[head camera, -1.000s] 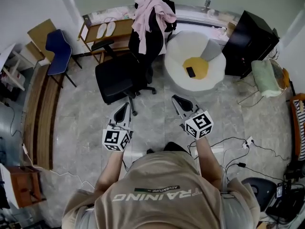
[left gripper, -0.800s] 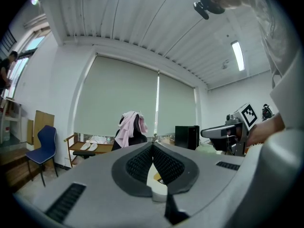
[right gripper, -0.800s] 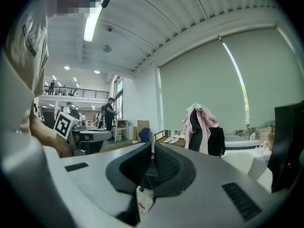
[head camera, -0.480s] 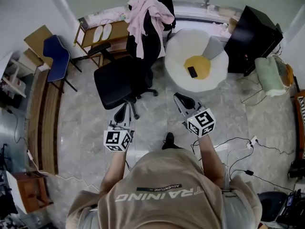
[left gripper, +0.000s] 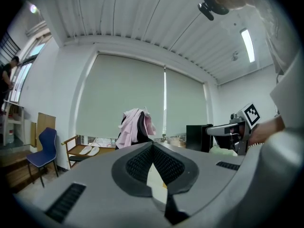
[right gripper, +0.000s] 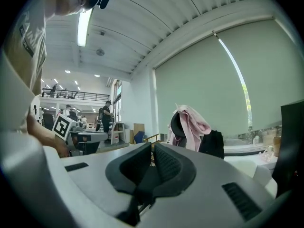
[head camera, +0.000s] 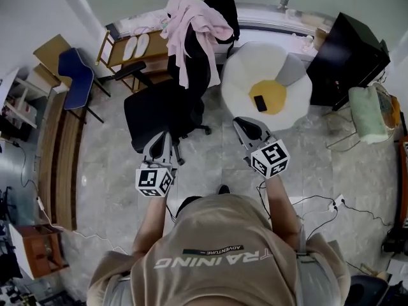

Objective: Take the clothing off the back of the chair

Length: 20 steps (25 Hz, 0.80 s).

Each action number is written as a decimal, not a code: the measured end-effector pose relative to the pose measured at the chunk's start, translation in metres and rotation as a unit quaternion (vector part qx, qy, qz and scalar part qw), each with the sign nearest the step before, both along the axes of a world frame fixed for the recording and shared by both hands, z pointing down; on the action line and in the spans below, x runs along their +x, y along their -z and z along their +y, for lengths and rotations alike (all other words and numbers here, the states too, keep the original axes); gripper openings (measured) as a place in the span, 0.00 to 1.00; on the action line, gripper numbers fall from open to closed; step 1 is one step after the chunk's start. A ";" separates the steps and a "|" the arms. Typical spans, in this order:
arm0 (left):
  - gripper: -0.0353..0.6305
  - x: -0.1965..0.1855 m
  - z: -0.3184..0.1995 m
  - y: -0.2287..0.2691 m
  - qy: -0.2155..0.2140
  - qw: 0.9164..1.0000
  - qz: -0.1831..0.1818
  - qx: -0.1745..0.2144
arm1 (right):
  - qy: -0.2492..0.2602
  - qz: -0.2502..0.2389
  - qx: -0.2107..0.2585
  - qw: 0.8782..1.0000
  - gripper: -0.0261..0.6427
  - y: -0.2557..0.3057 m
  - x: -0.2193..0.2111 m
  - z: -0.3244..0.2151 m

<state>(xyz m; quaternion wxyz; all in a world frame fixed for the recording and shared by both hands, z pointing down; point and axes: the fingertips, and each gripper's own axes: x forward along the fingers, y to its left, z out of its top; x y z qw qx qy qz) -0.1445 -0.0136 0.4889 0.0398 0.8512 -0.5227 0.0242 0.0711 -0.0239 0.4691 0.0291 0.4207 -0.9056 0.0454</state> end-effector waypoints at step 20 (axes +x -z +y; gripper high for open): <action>0.07 -0.017 -0.120 -0.006 -0.009 1.000 0.005 -0.006 | -0.014 -0.001 -0.009 1.000 0.10 0.001 -0.015 -0.107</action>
